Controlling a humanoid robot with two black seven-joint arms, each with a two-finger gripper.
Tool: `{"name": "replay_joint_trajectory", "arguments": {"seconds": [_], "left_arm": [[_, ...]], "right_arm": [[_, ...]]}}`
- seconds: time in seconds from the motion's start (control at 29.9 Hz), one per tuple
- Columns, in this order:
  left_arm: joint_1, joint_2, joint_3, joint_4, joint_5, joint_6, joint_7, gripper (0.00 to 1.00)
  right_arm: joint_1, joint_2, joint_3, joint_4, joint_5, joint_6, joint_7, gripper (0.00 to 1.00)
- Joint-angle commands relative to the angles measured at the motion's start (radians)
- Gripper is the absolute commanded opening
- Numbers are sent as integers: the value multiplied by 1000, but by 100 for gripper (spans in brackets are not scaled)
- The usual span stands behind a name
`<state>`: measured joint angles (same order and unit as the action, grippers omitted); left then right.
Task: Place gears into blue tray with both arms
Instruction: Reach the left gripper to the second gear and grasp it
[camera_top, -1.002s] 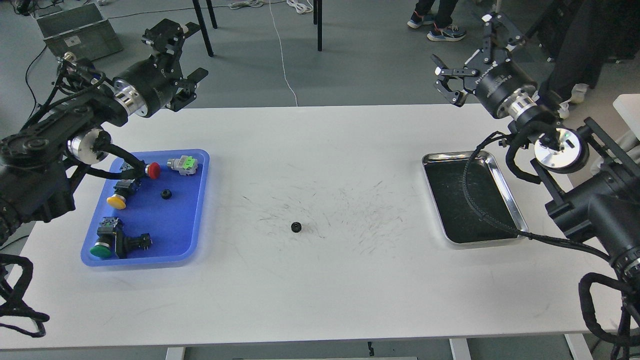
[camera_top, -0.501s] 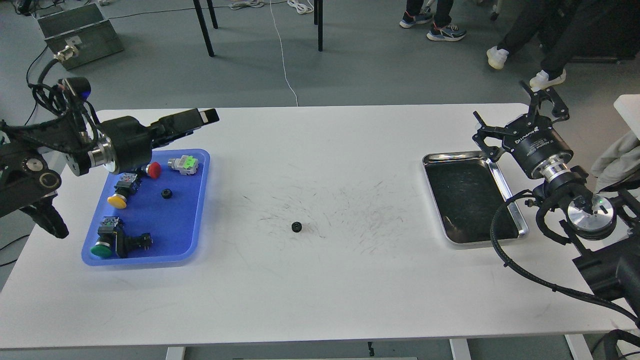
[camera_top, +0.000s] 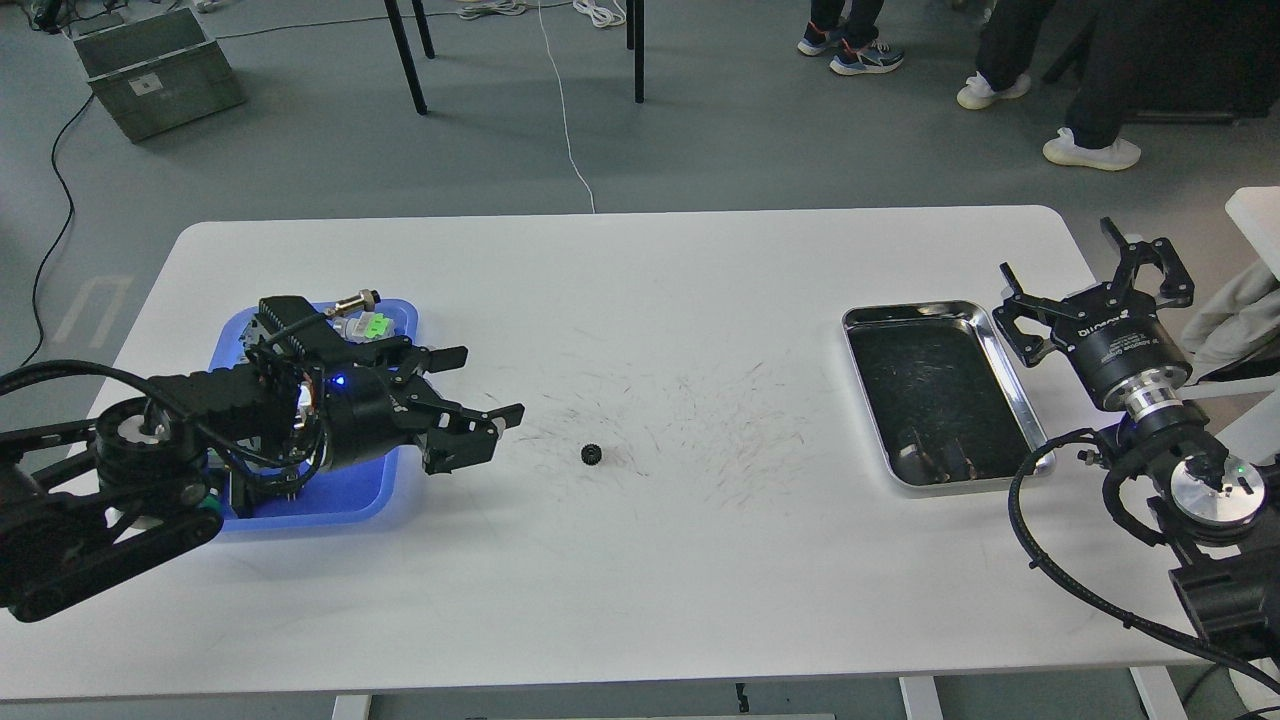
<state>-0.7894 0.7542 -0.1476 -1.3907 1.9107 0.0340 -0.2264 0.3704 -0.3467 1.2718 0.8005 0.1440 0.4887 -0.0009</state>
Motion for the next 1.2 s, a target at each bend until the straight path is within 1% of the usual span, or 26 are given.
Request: {"name": "replay_joint_trajectory", "arguments": {"seconds": [0.0,0.07,0.23,0.37,0.43,0.53,0.63,0.7,0.84,1.0,1.04,1.1,1.17], "left_arm": [[7,-70,2,30,59,4,39,97],[9,-110,2,56,97,6,48,97],[51,-194,2,153,197,7,50,96],[76,-242,3,167,261,7,47,95],[99,-262,2,176,271,7,47,95],[105,-297,0,222,271,9,47,90],[104,-337,0,252,271,12,47,88],[105,-352,0,269,271,12,44,83],[107,-369,2,303,271,12,42,69],[107,-388,0,325,271,14,45,56],[107,-388,0,326,271,12,47,50],[107,-388,0,326,271,12,50,36],[107,-389,0,329,271,12,50,34]], "right_arm": [[-7,2,1,-14,-1,0,19,97],[-8,-2,3,-17,-1,0,24,97],[-16,6,1,-14,0,0,27,97],[-22,8,1,-14,0,0,48,97],[-22,9,1,-14,-1,0,52,97],[-21,9,1,-14,-1,0,52,97],[-22,11,0,-15,-1,0,53,97],[-22,11,0,-17,-1,0,53,97],[-25,11,-3,-23,-1,0,53,97],[-28,12,-8,-40,-1,0,53,97],[-28,12,-9,-46,-1,0,53,97],[-28,12,-11,-46,-1,0,53,97],[-28,12,-11,-46,-1,0,53,97]]}}
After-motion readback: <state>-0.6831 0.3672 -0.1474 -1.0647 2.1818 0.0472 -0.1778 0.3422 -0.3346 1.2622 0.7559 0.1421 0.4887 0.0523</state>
